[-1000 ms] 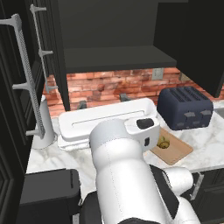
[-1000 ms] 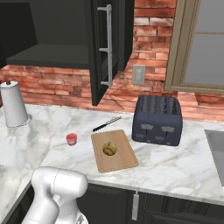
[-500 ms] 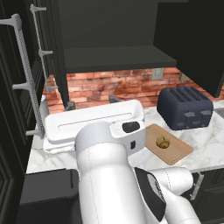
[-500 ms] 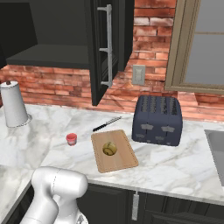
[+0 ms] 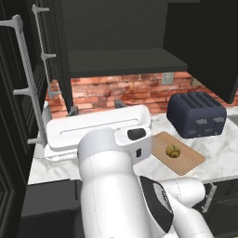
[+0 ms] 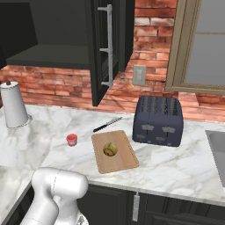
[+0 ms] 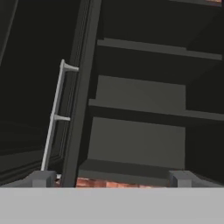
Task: Pick the bread, place it on the cutting board, pick the jam, place it on the counter, and close the cabinet.
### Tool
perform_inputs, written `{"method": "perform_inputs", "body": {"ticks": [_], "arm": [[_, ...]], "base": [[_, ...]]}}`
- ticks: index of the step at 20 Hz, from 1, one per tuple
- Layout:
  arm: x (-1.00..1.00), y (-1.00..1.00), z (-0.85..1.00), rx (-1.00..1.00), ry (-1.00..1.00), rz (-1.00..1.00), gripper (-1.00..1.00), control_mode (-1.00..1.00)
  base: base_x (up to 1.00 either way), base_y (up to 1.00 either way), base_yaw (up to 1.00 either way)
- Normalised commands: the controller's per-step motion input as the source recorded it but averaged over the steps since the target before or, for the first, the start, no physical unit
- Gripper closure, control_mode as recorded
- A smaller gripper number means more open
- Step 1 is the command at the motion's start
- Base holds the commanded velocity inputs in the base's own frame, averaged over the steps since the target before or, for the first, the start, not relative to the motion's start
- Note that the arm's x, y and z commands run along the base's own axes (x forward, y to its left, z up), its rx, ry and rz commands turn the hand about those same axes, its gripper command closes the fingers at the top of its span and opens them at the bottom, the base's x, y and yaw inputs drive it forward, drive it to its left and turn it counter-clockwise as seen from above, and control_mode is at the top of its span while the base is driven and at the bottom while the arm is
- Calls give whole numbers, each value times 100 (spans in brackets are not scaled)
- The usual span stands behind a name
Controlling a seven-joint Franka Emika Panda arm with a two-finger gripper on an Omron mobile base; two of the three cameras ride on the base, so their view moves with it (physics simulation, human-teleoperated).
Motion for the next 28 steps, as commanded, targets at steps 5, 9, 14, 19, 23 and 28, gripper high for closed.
{"method": "perform_inputs", "body": {"ticks": [5, 9, 14, 19, 23, 28], "arm": [[27, 0, -1, 0, 0, 0, -100, -100], [30, 0, -6, 0, 0, 0, -100, -100], [27, 0, -9, 0, 0, 0, -100, -100], [5, 16, -3, 0, -1, 0, -100, -100], [2, 22, 0, 0, -1, 1, -100, -100], [4, 15, 0, 0, -2, 1, -100, -100]], "base": [[0, 0, 0], [0, 0, 0], [0, 0, 0], [0, 0, 0], [0, 0, 0], [0, 0, 0]]}}
